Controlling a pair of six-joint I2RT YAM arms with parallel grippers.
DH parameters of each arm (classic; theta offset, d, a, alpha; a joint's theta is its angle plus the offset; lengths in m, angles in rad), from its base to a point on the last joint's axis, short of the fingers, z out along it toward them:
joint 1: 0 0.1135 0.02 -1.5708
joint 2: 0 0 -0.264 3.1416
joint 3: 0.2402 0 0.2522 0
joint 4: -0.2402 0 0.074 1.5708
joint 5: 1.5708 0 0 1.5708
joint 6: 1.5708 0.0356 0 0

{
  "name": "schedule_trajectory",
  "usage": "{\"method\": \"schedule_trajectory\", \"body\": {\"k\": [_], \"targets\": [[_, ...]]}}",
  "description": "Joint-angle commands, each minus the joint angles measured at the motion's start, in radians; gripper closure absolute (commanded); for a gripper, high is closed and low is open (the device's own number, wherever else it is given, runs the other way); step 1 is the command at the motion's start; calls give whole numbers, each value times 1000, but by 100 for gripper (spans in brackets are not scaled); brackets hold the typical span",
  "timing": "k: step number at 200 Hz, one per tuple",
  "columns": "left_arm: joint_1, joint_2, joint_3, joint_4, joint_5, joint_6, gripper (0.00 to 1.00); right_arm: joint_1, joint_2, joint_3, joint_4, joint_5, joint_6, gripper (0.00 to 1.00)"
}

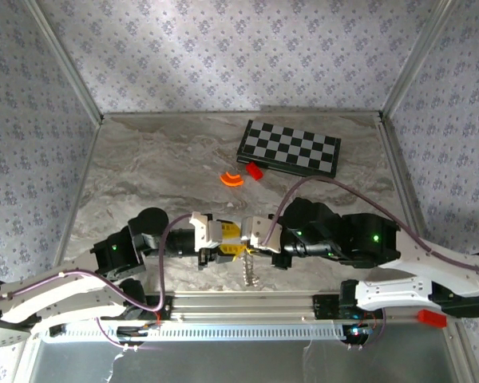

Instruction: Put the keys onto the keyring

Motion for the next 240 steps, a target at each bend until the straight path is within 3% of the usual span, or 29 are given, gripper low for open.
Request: {"method": "schedule_trajectory", "body": {"k": [1, 47, 99, 129, 181, 218, 240], "targets": [[-4, 0, 44, -27, -42, 50, 75, 3, 19, 54, -44, -3, -32, 100], [-3, -10, 35, -34, -36, 56, 100, 1, 47, 65, -52, -16, -32, 100], [-3, -60, -6, 81, 8, 4, 100, 3, 31, 52, -12, -31, -17, 100], [-4, -99, -12, 130, 51, -9, 100, 4, -28, -23, 116, -120, 32, 82], [-4, -100, -31, 235, 133, -72, 100, -2, -103, -119, 284, -172, 81, 82], [-4, -96, -80, 355, 157, -124, 100, -4, -97, -116, 276, -165, 86, 83], [-4, -99, -97, 404, 166, -149, 100, -4, -106, -119, 277, -162, 87, 78]]}}
